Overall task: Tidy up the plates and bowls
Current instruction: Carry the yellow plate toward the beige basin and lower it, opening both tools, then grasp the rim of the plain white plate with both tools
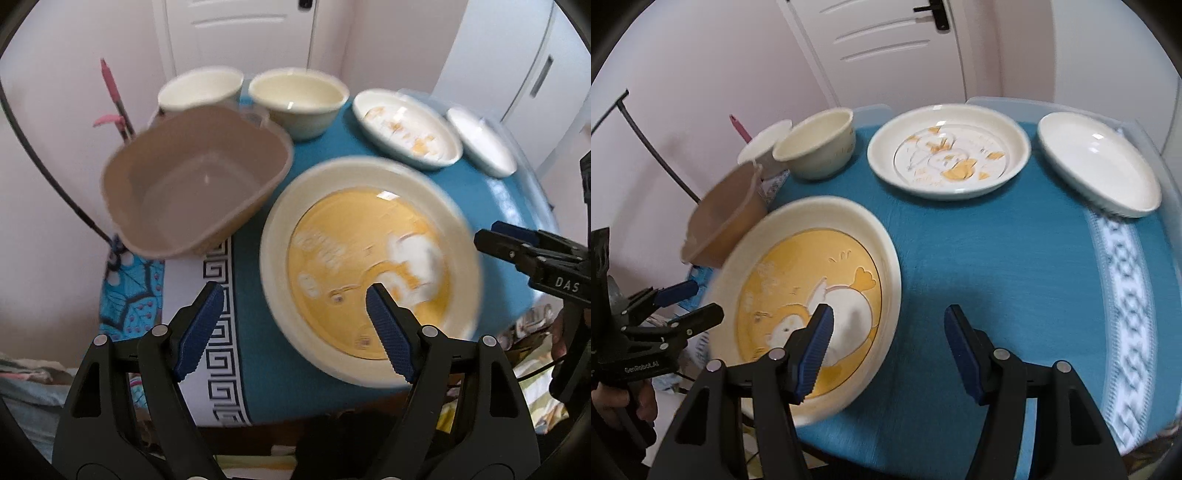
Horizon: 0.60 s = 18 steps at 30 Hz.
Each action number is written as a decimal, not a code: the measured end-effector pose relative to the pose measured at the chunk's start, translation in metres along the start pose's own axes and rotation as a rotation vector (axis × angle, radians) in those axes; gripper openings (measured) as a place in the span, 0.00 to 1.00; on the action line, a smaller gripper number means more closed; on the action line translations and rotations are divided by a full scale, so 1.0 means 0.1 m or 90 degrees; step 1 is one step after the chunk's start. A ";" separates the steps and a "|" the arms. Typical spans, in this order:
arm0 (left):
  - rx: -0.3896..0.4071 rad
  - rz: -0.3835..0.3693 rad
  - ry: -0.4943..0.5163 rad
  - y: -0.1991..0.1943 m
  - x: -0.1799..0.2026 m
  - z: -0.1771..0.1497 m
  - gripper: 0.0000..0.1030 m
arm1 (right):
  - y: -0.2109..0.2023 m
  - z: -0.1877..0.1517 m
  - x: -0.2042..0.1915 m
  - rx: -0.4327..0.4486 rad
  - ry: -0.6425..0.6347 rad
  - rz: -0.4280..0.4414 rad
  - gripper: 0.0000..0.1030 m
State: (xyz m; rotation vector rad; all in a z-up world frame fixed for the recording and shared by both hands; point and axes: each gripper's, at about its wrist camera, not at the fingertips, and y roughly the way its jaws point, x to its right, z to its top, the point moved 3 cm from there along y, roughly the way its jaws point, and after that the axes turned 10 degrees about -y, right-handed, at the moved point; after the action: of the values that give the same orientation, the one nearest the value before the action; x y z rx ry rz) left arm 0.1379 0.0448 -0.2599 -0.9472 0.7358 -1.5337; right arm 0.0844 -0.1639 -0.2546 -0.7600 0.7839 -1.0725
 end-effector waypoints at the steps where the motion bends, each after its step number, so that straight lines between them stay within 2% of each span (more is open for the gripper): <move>1: 0.008 -0.004 0.004 -0.10 0.05 0.04 0.76 | -0.09 0.02 0.00 0.005 -0.002 -0.006 0.56; 4: 0.048 -0.015 0.018 -0.41 0.25 0.22 0.78 | -0.42 0.12 0.04 0.024 0.000 -0.023 0.58; 5: 0.069 -0.020 0.024 -0.51 0.34 0.30 0.87 | -0.53 0.16 0.08 0.033 0.004 -0.031 0.75; 6: 0.085 -0.022 0.028 -0.58 0.42 0.37 1.00 | -0.65 0.21 0.13 0.047 0.008 -0.040 0.98; 9: 0.137 -0.044 0.065 -0.71 0.73 0.57 1.00 | -0.92 0.31 0.26 0.097 0.006 -0.073 1.00; 13: 0.142 -0.087 0.112 -0.70 1.18 0.83 1.00 | -1.23 0.44 0.57 0.135 0.026 -0.132 1.00; 15: 0.144 -0.116 0.125 -0.68 1.41 0.99 1.00 | -1.33 0.49 0.76 0.143 0.052 -0.131 1.00; 18: 0.137 -0.163 0.141 -0.61 1.82 1.24 1.00 | -1.44 0.53 1.07 0.120 0.092 -0.139 1.00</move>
State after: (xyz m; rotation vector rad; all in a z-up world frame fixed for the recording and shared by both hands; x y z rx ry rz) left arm 0.2092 -0.1181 -0.1164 -0.7376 0.6040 -1.9235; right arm 0.0934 -0.2984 -0.1257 -0.6218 0.7212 -1.3899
